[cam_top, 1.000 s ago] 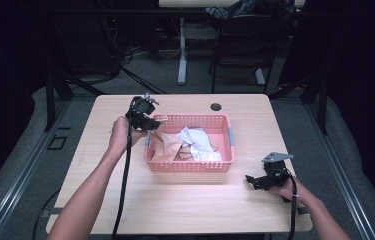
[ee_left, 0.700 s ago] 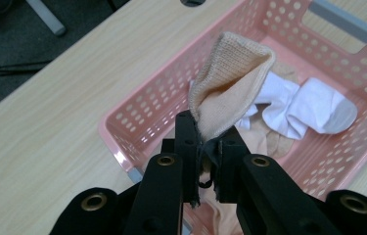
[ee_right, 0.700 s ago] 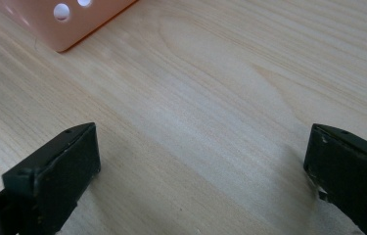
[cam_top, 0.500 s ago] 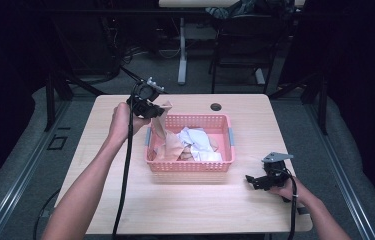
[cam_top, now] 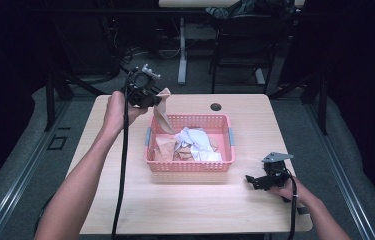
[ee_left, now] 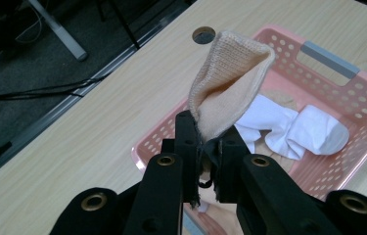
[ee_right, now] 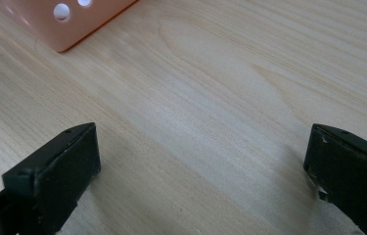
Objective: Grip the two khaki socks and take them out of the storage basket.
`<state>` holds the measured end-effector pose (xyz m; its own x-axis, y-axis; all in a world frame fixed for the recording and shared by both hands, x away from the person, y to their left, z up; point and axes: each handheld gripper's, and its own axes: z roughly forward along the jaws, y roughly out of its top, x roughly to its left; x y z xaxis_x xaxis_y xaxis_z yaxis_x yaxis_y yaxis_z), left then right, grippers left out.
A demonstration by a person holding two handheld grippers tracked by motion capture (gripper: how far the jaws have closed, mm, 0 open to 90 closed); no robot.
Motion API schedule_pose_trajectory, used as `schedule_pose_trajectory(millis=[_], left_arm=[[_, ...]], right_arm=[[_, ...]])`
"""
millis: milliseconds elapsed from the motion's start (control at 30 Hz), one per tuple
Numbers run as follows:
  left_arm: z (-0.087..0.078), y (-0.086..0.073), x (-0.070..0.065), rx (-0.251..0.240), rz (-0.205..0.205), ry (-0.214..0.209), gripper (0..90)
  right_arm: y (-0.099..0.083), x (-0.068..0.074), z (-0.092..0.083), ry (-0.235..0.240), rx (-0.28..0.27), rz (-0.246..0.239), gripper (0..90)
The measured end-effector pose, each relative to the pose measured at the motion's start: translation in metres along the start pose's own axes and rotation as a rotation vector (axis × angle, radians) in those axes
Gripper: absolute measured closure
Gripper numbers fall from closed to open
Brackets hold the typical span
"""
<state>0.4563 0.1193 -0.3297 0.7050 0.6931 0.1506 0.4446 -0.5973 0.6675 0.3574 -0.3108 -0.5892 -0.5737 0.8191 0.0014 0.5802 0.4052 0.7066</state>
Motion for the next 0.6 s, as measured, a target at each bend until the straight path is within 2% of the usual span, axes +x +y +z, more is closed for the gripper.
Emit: schedule_pose_trajectory(millis=[300,600], left_arm=[[-0.016,-0.003,0.011,-0.017,-0.02,0.019,83.5],[-0.034,-0.015,0.028,-0.026,-0.056,0.051,83.5]], right_arm=[[0.0,0.0,0.0,0.0,0.002,0.002,0.0],[0.0,0.0,0.0,0.001,0.002,0.002,0.0]])
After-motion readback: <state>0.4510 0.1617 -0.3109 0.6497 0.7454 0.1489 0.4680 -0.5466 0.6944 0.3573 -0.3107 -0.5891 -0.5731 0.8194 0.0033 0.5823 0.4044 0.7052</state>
